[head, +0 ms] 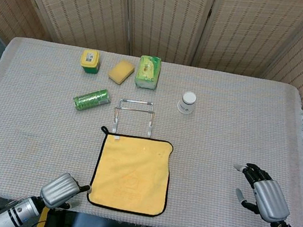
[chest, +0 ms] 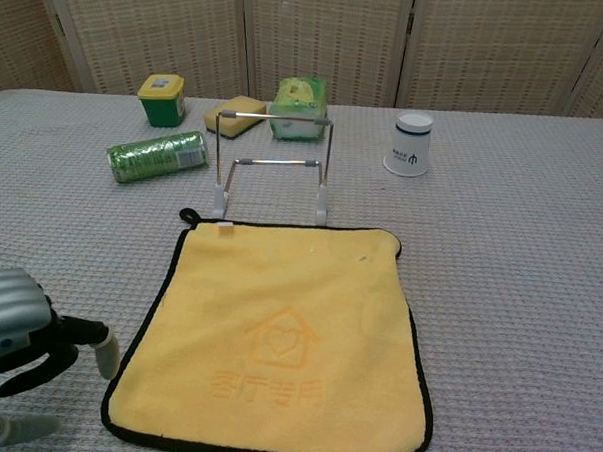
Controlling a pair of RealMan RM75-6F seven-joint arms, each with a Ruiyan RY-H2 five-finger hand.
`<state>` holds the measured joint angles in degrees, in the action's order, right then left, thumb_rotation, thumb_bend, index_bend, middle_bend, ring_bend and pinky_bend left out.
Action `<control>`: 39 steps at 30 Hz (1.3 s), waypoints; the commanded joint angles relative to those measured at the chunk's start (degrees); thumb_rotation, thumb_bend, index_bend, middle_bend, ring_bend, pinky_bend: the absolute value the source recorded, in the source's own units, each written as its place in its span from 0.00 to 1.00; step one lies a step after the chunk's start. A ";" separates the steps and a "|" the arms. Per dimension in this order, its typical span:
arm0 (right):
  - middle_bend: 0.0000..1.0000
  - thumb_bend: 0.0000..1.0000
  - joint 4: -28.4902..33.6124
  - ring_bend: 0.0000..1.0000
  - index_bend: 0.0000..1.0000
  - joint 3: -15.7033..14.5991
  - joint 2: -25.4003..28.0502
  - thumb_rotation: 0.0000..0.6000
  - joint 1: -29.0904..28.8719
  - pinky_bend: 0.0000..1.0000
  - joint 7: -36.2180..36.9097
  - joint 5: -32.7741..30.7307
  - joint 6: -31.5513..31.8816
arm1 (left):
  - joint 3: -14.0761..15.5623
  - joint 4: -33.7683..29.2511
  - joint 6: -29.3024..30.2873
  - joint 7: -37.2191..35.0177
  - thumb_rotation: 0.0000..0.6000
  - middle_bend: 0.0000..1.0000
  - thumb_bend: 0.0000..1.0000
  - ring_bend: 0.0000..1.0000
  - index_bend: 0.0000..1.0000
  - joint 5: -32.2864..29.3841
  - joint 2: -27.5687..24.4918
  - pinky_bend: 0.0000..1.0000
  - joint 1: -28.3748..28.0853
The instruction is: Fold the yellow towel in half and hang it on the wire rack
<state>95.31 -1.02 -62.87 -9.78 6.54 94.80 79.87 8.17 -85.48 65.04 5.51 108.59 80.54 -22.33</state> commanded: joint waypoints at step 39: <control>0.29 0.42 -0.24 0.21 0.20 -0.09 0.54 1.00 0.62 0.26 0.71 -0.95 0.82 | -0.11 5.88 1.60 0.08 1.00 0.86 0.32 0.83 0.46 -5.34 9.17 0.94 -2.18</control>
<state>95.08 -1.11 -62.34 -9.16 7.24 93.85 80.69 8.06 -79.55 66.60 5.65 103.29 89.74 -24.48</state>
